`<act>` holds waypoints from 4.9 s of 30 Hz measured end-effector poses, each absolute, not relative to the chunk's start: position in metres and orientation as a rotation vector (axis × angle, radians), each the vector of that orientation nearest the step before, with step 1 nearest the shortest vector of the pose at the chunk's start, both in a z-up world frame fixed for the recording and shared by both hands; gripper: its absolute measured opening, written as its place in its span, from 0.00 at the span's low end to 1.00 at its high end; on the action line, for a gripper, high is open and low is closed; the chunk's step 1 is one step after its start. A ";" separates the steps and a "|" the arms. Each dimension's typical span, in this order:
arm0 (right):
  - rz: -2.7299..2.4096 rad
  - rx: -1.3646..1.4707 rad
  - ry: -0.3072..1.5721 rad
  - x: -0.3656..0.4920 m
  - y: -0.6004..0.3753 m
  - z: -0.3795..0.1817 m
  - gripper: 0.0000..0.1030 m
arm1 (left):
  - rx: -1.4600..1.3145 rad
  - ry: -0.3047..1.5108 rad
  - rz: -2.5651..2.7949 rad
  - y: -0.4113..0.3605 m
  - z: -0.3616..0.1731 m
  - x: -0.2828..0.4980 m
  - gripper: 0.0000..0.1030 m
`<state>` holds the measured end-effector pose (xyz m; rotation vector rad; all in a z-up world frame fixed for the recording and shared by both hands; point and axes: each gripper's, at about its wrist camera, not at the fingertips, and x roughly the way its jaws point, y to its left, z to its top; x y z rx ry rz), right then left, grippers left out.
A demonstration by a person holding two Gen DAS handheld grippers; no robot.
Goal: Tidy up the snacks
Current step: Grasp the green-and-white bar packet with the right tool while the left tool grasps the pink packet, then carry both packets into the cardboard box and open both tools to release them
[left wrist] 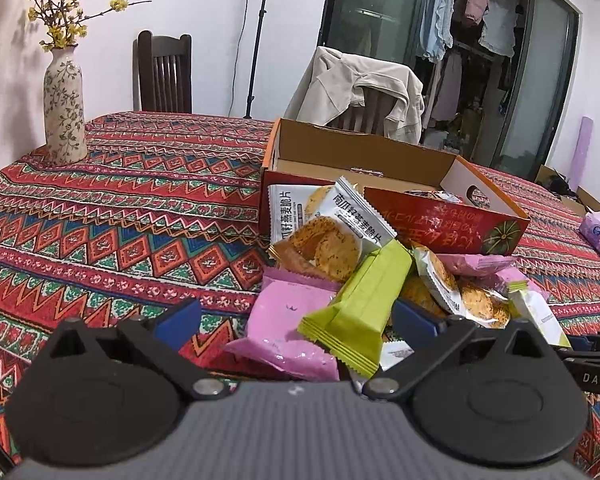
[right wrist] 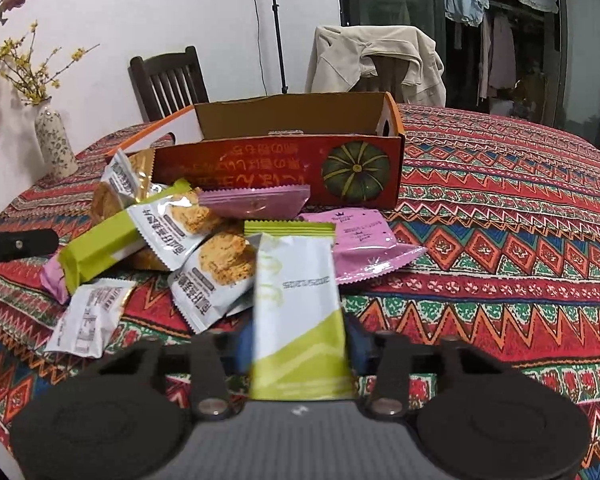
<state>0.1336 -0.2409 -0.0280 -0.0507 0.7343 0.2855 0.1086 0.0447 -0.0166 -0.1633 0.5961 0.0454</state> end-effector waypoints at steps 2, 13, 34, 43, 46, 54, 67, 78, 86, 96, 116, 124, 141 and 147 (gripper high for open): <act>0.279 -0.052 0.719 0.131 -0.241 -0.026 0.39 | -0.165 0.595 0.047 0.045 -0.017 0.108 1.00; 0.247 -0.014 0.634 0.125 -0.255 -0.009 0.38 | -0.160 0.618 0.112 0.057 -0.017 0.116 1.00; 0.225 0.050 0.614 0.125 -0.271 -0.007 0.38 | -0.075 0.667 0.080 0.041 -0.033 0.138 1.00; 0.222 0.064 0.618 0.123 -0.275 -0.007 0.38 | -0.137 0.696 0.091 0.054 -0.038 0.130 1.00; 0.219 0.068 0.622 0.124 -0.276 -0.008 0.38 | -0.109 0.710 0.070 0.053 -0.039 0.124 1.00; 0.230 0.071 0.632 0.125 -0.274 -0.010 0.39 | 0.010 0.740 0.103 0.044 -0.046 0.140 1.00; 0.247 0.041 0.666 0.125 -0.270 -0.016 0.49 | -0.028 0.711 0.071 0.043 -0.043 0.144 0.59; 0.214 -0.023 0.696 0.122 -0.270 -0.029 0.37 | -0.080 0.653 0.107 0.056 -0.032 0.125 0.59; 0.217 -0.010 0.617 0.119 -0.273 -0.007 0.37 | -0.092 0.564 0.110 0.061 -0.007 0.115 0.59; 0.246 -0.025 0.505 0.135 -0.265 0.037 0.37 | -0.100 0.456 0.049 0.047 0.036 0.133 0.59; 0.266 0.006 0.480 0.244 -0.226 0.098 0.37 | -0.153 0.437 -0.011 0.010 0.092 0.234 0.59; 0.241 0.043 0.525 0.307 -0.203 0.083 0.37 | -0.205 0.467 0.067 0.009 0.084 0.302 0.59; 0.250 0.126 0.553 0.351 -0.218 0.022 0.37 | -0.228 0.593 0.149 0.026 0.023 0.351 0.59; 0.228 0.111 0.547 0.350 -0.217 0.020 0.45 | -0.217 0.602 0.151 0.016 0.023 0.347 0.73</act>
